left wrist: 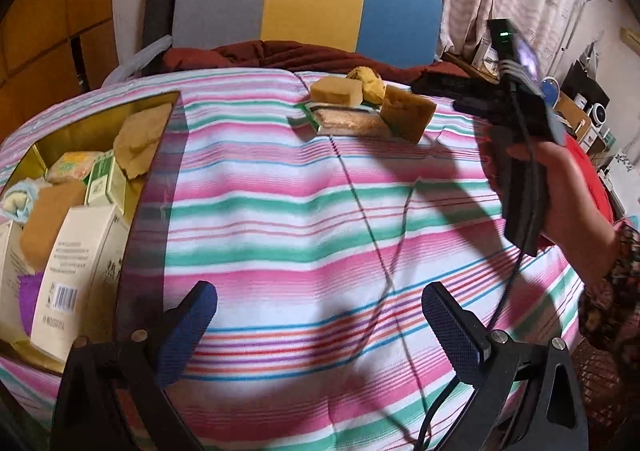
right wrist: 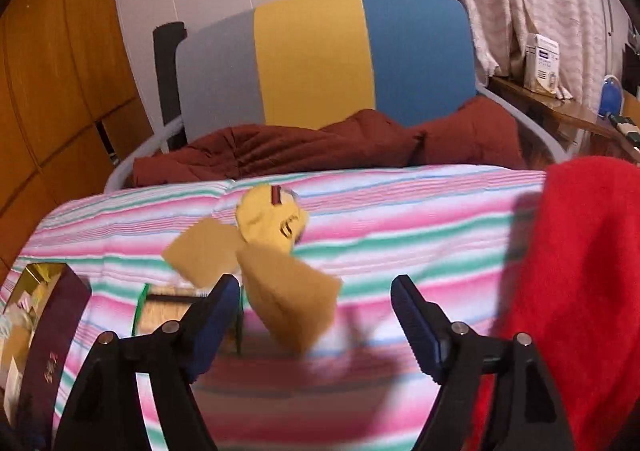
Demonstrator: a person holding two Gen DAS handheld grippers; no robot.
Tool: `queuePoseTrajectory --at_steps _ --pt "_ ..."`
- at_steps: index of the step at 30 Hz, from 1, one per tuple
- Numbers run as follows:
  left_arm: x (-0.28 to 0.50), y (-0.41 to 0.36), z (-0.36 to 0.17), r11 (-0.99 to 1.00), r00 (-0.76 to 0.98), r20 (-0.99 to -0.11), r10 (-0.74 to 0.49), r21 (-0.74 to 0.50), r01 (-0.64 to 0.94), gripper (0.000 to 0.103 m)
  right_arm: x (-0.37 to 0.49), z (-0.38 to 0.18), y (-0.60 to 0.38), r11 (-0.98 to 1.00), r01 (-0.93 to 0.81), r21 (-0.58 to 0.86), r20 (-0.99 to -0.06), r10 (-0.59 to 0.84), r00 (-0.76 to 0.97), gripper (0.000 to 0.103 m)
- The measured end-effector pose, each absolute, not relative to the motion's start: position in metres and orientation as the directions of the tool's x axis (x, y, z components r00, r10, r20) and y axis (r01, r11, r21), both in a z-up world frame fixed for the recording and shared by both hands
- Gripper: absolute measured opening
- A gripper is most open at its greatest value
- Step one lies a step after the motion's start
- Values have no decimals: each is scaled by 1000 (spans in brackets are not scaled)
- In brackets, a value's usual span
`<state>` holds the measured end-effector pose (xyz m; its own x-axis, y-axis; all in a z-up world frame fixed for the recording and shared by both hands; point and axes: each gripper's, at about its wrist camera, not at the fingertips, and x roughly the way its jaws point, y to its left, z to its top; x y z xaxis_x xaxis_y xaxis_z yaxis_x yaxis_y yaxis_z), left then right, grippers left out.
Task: Organize objects
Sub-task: 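Move both tools back toward the remaining sponges and cracker packet, then grasp the green-wrapped cracker packet with the left tool while the right tool grasps a yellow sponge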
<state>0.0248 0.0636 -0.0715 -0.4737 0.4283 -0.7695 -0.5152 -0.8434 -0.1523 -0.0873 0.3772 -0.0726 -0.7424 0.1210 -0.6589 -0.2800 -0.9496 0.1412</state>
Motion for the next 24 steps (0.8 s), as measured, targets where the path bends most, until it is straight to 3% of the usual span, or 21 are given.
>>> queuePoseTrajectory --at_steps 6,8,9,12,18,24 --pt "15 87 -70 -832 -503 -768 397 -69 -550 103 -107 -90 372 -973 -219 79 -705 101 -702 79" --pt "8 98 -71 -829 -504 -772 387 -53 -556 103 -105 -95 376 -972 -212 102 -713 77 -697 62" --pt "4 104 -72 -826 -503 -772 388 -49 -561 103 -105 -97 380 -968 -213 134 -714 54 -698 47" --pt "-11 119 -74 -823 -513 -774 371 -19 -568 103 -102 -98 385 -949 -221 226 -718 -9 -695 42" --pt "-47 151 -77 -802 -553 -773 311 100 -589 103 -106 -94 375 -955 -231 184 -775 4 -632 40" --pt "-95 186 -76 -782 -610 -750 257 210 -587 103 -97 -95 388 -910 -313 271 -815 -44 -577 39"
